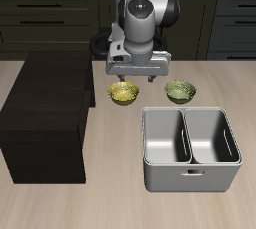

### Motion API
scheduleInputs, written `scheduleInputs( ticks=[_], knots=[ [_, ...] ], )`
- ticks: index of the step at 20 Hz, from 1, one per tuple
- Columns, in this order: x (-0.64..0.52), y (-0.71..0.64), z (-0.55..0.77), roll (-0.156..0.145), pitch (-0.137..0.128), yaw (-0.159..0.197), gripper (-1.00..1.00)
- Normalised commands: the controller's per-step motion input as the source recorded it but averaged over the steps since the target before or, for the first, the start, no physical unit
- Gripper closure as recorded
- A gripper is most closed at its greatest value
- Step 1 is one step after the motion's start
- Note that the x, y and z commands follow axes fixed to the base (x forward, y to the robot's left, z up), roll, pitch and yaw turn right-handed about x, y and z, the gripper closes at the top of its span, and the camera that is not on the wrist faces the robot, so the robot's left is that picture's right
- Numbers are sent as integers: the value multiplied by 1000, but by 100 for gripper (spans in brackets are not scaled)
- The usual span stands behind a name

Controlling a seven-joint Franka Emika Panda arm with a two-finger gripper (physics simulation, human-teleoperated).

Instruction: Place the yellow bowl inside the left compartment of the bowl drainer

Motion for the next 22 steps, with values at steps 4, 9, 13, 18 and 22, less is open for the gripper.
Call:
scheduleInputs(
  ticks=[4,9,13,18,22],
  knots=[
    [6,66,-249,12,35,-10,-100],
    [12,-23,-153,-5,7,-14,-100],
    [-1,10,-120,-4,0,-7,-100],
    [-13,5,-135,-4,6,-8,-100],
    [-29,3,-87,-4,0,-18,-100]
  ],
)
